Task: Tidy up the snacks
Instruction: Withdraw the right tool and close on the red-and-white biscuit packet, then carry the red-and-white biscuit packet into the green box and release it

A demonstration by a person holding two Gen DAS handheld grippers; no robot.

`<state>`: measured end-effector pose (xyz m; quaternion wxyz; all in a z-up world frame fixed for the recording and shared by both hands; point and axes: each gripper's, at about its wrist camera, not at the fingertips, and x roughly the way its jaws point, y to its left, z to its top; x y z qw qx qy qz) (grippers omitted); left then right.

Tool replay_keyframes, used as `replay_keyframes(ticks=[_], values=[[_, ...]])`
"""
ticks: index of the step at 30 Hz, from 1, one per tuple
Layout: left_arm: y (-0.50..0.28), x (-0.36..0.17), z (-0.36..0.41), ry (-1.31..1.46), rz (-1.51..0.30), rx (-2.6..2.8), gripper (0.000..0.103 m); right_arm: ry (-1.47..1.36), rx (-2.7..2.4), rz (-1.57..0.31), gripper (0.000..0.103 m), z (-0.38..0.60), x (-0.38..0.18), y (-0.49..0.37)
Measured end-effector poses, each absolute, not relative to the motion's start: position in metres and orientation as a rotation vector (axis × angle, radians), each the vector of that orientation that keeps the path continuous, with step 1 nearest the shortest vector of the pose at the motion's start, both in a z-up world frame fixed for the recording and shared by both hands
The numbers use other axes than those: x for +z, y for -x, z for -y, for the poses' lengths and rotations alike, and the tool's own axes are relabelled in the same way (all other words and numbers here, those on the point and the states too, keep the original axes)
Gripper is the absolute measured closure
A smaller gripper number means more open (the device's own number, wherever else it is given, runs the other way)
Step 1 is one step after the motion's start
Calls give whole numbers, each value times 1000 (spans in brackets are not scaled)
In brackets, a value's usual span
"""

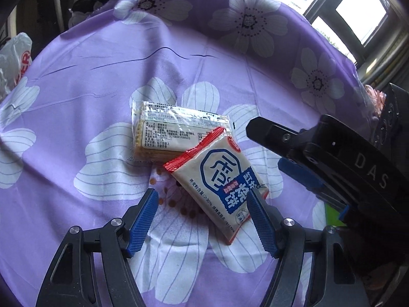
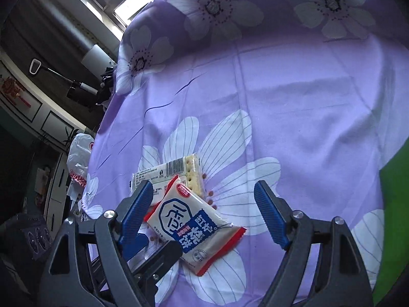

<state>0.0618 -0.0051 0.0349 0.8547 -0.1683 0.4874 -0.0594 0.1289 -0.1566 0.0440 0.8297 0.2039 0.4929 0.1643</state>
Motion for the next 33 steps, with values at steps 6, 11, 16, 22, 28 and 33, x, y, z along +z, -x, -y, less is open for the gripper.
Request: replay_keyframes(ticks=[6,11,16,22,28,33], values=[[-70,26,10,368,-1053,-130,52,-421,443,-1132,44,140,25,-133],[-68,29,18,317,-1041,-156,61,-358,457,-1167,49,130,24,-125],[-61,39,30,231,-1013,-200,63,-438,447,-1188,53,141,25,-116],[-37,65,50,156,-908,-312,63,-415,373,-1107,53,157,56,-87],[-9,91,68,121,-819,-408,63,-436,296,-989,54,180,88,-52],[12,115,87,88,-748,-461,63,-439,235,-911,53,198,113,-24]])
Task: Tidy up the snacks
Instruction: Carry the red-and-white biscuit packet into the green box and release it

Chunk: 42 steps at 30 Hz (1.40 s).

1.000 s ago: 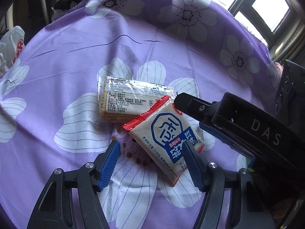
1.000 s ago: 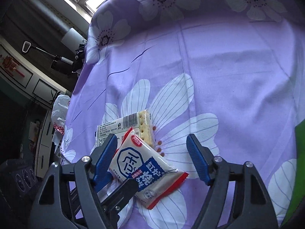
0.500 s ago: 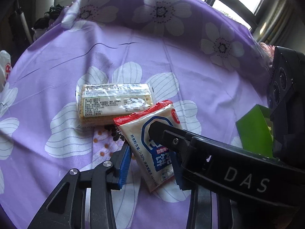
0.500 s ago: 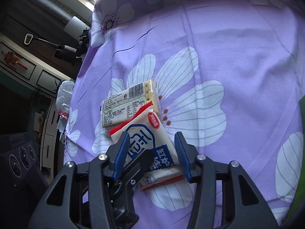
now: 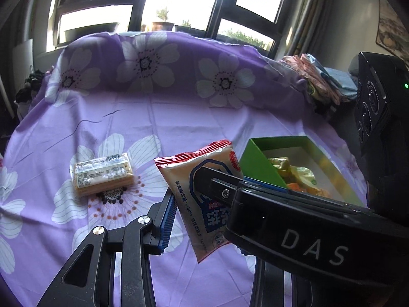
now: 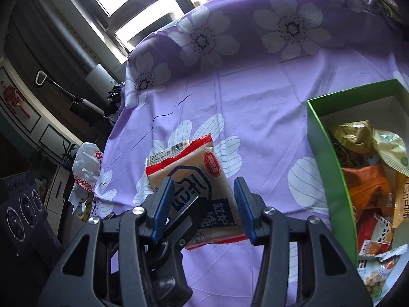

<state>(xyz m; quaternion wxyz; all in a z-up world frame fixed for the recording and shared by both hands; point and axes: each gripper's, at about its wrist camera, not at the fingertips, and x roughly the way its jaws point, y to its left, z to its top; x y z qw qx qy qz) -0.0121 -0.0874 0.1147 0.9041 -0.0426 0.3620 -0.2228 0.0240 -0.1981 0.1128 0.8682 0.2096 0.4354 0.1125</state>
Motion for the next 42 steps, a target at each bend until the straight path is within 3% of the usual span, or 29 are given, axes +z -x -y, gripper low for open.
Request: replay_keyframes(ticks=[11,27,38,42], values=[[25,148,153,2,-662,-528,63,-542,160,-793,53,262,147,6],[27,133,262,-68,-722,-728,63,-763,-104,-752,51,371,133,49],[21,112,274,-26,-839,-773,63,-801,-231,-820,51,389,118,48],[20,116,260,-14,-835,-747,63,-768,-256,-793,42,388,125,50]])
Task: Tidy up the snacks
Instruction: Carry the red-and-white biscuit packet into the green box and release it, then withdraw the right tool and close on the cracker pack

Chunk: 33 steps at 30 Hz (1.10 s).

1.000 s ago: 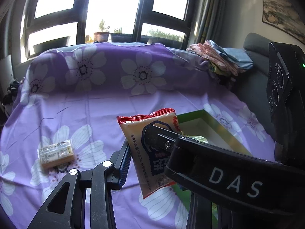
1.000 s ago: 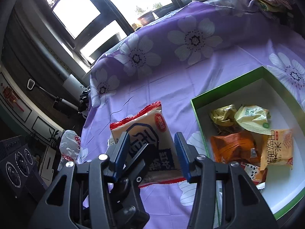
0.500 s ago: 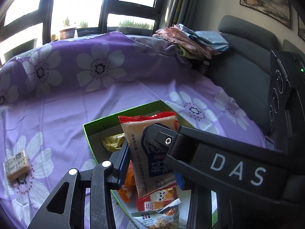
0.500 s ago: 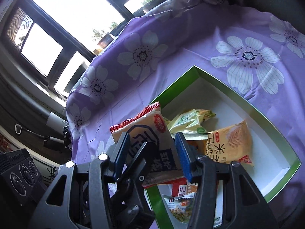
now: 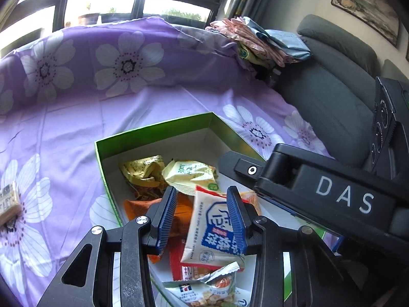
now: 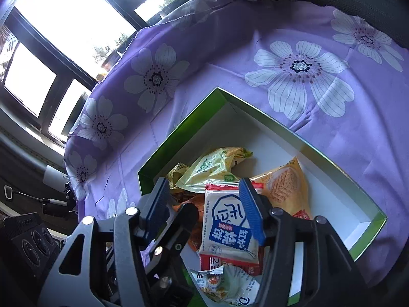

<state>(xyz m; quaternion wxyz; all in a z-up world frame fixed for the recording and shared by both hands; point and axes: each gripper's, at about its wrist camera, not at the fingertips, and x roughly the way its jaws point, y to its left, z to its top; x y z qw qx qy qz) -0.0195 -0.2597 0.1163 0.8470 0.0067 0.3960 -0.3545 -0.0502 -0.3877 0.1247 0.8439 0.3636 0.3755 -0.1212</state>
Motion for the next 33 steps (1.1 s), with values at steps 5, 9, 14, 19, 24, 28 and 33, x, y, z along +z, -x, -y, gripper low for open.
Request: replay_keyframes(ticks=[5,9,14,19,24,28,33], values=[[15,124,225,-6,-812,-687,53,-723,-261,-774,39,384,131,49],[3,121,176,41,-816,-565,46,-687,-263,-777,38,380,133,47],[-15,117,112,84,-837,-415,36,-655,-261,-772,26,371,136,44],[-23,109,46,147,-836,-256,29,-588,-249,-779,18,352,141,37],[-41,97,-4,244,-866,-157,29,-502,-229,-776,13,328,147,29],[-47,88,-35,300,-888,-102,29,-423,-203,-791,10,304,146,19],[-56,78,-58,370,-933,-120,29,-382,-78,-833,8,269,141,1]])
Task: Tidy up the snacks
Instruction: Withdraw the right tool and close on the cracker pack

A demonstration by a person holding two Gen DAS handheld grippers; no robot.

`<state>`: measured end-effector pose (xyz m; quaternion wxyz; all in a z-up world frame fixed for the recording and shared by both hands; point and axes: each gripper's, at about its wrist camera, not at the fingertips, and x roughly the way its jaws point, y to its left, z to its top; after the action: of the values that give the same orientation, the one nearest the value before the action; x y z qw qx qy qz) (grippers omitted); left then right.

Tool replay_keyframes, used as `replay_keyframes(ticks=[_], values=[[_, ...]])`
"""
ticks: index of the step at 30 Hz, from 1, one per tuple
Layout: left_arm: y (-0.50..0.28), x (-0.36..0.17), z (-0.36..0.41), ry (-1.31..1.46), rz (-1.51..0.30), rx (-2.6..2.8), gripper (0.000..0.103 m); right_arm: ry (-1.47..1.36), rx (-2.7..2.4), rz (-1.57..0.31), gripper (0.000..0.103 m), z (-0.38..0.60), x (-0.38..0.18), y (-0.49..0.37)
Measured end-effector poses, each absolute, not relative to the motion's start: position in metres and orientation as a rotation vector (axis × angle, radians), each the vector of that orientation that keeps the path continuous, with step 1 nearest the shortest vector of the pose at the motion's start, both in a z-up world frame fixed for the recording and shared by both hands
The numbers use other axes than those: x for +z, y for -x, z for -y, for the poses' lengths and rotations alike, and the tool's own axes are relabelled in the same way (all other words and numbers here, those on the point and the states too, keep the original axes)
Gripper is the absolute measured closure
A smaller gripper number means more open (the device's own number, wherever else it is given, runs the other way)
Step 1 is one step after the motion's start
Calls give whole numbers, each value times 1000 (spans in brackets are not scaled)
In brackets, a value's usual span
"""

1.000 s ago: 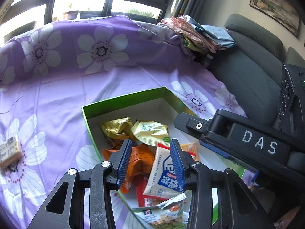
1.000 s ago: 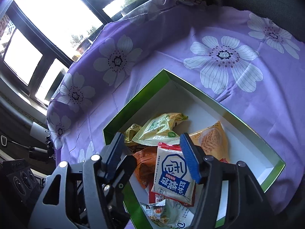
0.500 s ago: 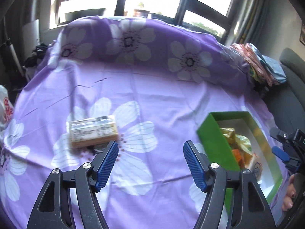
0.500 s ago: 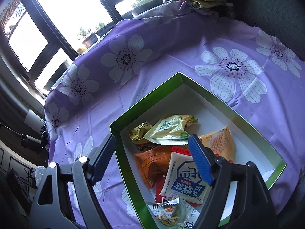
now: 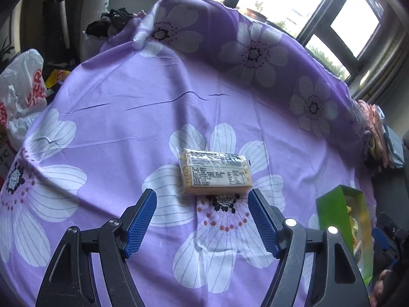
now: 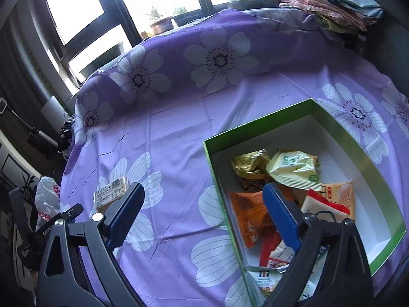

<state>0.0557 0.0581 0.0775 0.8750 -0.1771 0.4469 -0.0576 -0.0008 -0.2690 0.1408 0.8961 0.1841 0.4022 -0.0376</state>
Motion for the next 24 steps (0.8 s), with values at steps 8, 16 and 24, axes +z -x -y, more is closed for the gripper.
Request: replay_keyframes(ticks=[8,16,24], values=[[-77,54,-67,383,-989,-73,26,-375,170,-947,7,199,132,-63],[-99,33,-58,371,-1015,-59,26,-470,359,-1085,13,137,68,-131],[-108,25,-52,352,-1011,-85,34,-405,394,-1110,26,115,27,-154]])
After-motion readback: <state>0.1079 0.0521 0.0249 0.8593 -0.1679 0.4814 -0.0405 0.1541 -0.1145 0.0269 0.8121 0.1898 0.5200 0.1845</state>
